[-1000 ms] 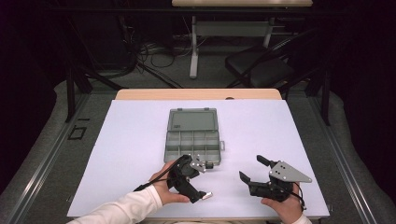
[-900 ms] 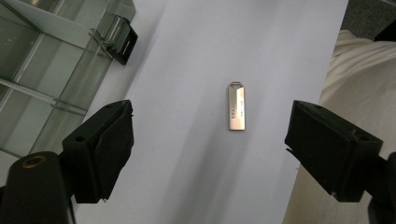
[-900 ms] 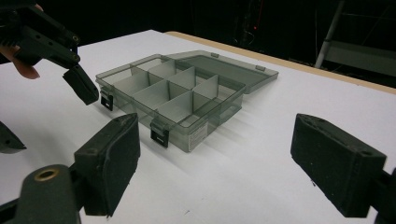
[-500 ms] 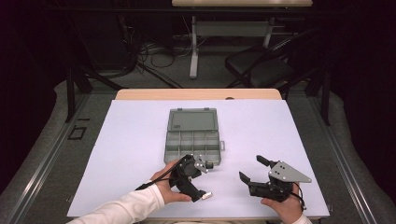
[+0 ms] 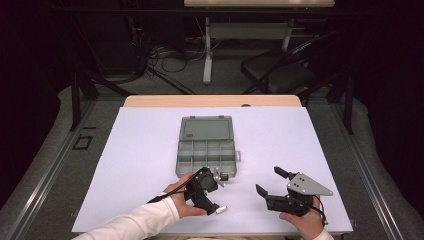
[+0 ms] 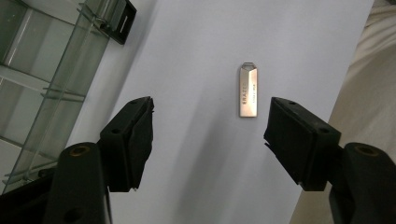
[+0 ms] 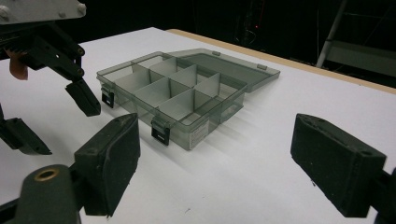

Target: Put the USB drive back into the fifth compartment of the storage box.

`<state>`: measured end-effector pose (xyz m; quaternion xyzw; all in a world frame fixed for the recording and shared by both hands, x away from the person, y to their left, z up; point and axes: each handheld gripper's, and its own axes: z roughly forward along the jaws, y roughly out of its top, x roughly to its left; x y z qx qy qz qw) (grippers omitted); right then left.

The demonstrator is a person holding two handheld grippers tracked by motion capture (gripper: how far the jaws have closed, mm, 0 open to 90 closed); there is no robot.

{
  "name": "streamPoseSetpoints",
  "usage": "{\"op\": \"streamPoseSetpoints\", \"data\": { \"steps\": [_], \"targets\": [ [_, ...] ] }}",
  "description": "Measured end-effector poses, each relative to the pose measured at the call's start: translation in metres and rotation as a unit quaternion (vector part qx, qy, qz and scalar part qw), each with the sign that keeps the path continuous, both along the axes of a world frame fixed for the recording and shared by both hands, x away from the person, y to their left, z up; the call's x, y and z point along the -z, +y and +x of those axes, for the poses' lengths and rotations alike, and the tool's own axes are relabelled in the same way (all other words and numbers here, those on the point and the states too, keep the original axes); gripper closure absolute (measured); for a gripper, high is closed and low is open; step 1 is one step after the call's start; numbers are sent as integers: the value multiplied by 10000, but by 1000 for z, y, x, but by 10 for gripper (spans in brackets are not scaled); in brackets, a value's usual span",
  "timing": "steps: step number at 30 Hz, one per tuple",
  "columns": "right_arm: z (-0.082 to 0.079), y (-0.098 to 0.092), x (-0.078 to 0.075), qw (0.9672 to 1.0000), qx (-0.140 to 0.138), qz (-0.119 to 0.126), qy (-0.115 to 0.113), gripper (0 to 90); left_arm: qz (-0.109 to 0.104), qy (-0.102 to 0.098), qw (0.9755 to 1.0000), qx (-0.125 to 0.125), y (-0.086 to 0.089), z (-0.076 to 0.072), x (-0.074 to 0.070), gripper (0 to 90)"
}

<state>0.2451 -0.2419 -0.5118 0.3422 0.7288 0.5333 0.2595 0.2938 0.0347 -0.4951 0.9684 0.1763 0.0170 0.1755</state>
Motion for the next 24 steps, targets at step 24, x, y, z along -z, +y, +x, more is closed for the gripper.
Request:
{"op": "streamPoseSetpoints", "data": {
  "steps": [24],
  "targets": [
    [0,0,0,10000,-16,-21,1,156,38,89,9999,140,-13,-3,8,455]
  ]
}}
